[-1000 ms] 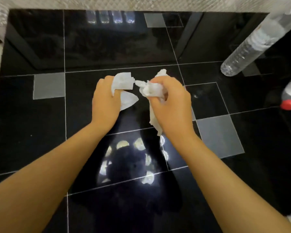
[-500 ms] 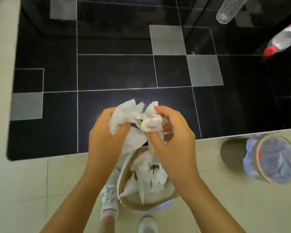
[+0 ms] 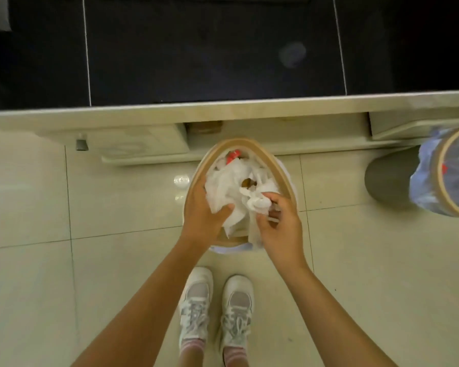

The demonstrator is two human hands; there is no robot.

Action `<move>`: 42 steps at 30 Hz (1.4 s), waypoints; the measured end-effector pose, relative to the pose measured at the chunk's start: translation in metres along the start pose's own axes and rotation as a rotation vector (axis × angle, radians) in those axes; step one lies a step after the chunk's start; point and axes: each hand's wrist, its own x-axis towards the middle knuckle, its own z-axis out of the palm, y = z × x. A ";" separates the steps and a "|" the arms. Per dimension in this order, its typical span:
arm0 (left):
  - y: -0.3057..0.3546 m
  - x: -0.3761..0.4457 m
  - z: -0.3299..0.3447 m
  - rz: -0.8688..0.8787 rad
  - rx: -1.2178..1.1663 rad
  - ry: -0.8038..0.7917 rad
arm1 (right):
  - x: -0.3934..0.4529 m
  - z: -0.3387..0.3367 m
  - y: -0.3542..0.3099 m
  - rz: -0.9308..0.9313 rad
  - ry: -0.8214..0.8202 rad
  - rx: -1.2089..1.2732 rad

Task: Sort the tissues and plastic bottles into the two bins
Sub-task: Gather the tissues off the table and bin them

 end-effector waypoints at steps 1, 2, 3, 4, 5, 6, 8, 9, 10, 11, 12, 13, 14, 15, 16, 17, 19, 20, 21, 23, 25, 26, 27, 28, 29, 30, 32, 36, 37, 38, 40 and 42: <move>-0.006 0.002 0.002 0.006 0.005 -0.036 | 0.002 0.003 0.007 0.038 -0.039 0.030; -0.011 0.002 0.004 -0.002 0.039 -0.087 | 0.004 0.004 0.013 0.072 -0.086 0.057; -0.018 0.003 0.007 -0.002 0.107 -0.148 | 0.007 0.006 0.018 0.103 -0.131 0.055; -0.027 0.007 0.010 0.015 0.275 -0.206 | 0.010 0.008 0.023 0.131 -0.184 0.040; -0.037 0.010 0.013 0.067 0.558 -0.247 | 0.012 0.009 0.029 0.169 -0.239 0.011; -0.044 0.012 0.016 0.138 0.826 -0.268 | 0.014 0.011 0.034 0.208 -0.283 -0.030; -0.052 0.017 0.023 0.210 1.126 -0.311 | 0.018 0.016 0.041 0.241 -0.344 -0.141; -0.054 0.022 0.026 0.222 1.188 -0.326 | 0.021 0.019 0.045 0.227 -0.378 -0.205; -0.055 0.028 0.028 0.229 1.220 -0.354 | 0.025 0.021 0.047 0.208 -0.411 -0.274; -0.058 0.036 0.031 0.226 1.226 -0.381 | 0.031 0.023 0.050 0.199 -0.446 -0.335; -0.062 0.043 0.032 0.213 1.228 -0.407 | 0.037 0.024 0.053 0.207 -0.477 -0.388; -0.066 0.049 0.034 0.193 1.227 -0.430 | 0.043 0.027 0.055 0.215 -0.506 -0.419; -0.069 0.055 0.036 0.162 1.206 -0.452 | 0.048 0.031 0.055 0.218 -0.530 -0.431; -0.071 0.060 0.036 0.129 1.173 -0.468 | 0.051 0.034 0.057 0.202 -0.541 -0.435; -0.071 0.062 0.038 0.101 1.143 -0.476 | 0.053 0.036 0.059 0.193 -0.546 -0.451; -0.070 0.063 0.039 0.087 1.118 -0.470 | 0.054 0.038 0.062 0.184 -0.551 -0.464; -0.061 0.059 0.038 0.107 1.063 -0.405 | 0.049 0.036 0.061 0.163 -0.525 -0.465; -0.052 0.054 0.036 0.128 1.026 -0.348 | 0.043 0.032 0.053 0.143 -0.485 -0.473; -0.041 0.048 0.032 0.157 0.977 -0.278 | 0.038 0.028 0.044 0.095 -0.429 -0.482; -0.013 0.032 0.024 0.211 0.859 -0.170 | 0.027 0.017 0.024 -0.017 -0.322 -0.487; 0.016 0.015 0.016 0.257 0.791 -0.112 | 0.015 0.004 0.000 -0.097 -0.264 -0.474; 0.028 0.007 0.012 0.273 0.770 -0.096 | 0.010 -0.003 -0.014 -0.118 -0.243 -0.474; 0.040 -0.001 0.009 0.265 0.742 -0.088 | 0.004 -0.011 -0.028 -0.137 -0.222 -0.470; 0.053 -0.009 0.005 0.244 0.695 -0.085 | -0.001 -0.020 -0.043 -0.158 -0.198 -0.463; 0.067 -0.017 0.001 0.230 0.636 -0.084 | -0.006 -0.028 -0.058 -0.184 -0.168 -0.450; 0.082 -0.025 -0.002 0.259 0.599 -0.074 | -0.011 -0.037 -0.073 -0.208 -0.139 -0.441; 0.114 -0.043 -0.009 0.357 0.602 -0.044 | -0.021 -0.056 -0.103 -0.246 -0.099 -0.434; 0.172 -0.078 -0.024 0.439 0.592 0.031 | -0.045 -0.094 -0.152 -0.316 -0.069 -0.406; 0.184 -0.088 -0.026 0.435 0.593 0.027 | -0.052 -0.105 -0.162 -0.333 -0.060 -0.403; 0.198 -0.098 -0.028 0.427 0.599 -0.003 | -0.060 -0.115 -0.172 -0.349 -0.047 -0.410; 0.220 -0.118 -0.030 0.404 0.659 -0.061 | -0.074 -0.134 -0.187 -0.373 -0.016 -0.439; 0.235 -0.131 -0.032 0.487 0.694 -0.018 | -0.088 -0.152 -0.196 -0.378 0.012 -0.452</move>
